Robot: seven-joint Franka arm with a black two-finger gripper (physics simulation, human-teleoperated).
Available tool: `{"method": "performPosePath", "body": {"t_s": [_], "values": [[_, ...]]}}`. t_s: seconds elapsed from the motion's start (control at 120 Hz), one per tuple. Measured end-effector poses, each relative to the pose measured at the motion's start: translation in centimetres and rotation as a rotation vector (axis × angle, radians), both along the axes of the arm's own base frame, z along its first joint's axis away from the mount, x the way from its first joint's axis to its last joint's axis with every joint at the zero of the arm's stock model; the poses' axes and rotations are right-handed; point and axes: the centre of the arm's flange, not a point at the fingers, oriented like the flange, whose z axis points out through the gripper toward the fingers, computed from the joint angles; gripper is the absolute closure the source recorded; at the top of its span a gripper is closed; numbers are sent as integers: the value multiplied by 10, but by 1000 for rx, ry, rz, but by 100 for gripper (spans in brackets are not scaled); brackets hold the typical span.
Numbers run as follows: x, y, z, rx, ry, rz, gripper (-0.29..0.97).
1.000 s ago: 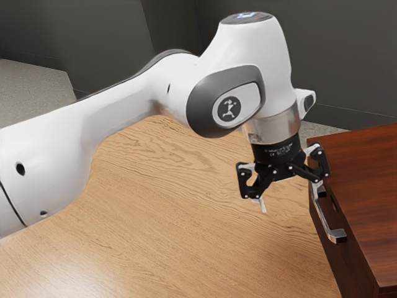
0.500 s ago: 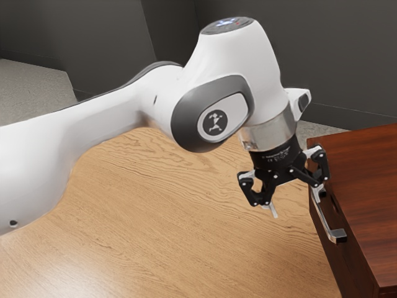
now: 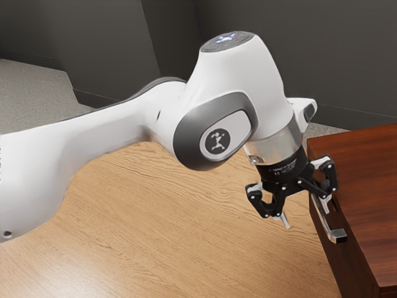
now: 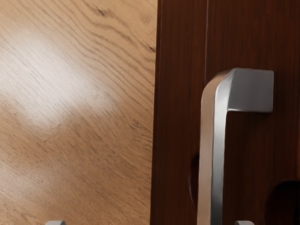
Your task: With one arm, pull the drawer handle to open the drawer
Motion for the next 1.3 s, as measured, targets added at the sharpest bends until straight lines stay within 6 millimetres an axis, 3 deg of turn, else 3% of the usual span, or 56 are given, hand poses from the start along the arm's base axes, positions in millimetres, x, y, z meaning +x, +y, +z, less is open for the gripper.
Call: {"method": "performPosePath", "body": {"t_s": [0.35,1.3], "values": [[-1,-2,-15,-8,2,5,24],[-43,34,-13,9,17,26,25]]}}
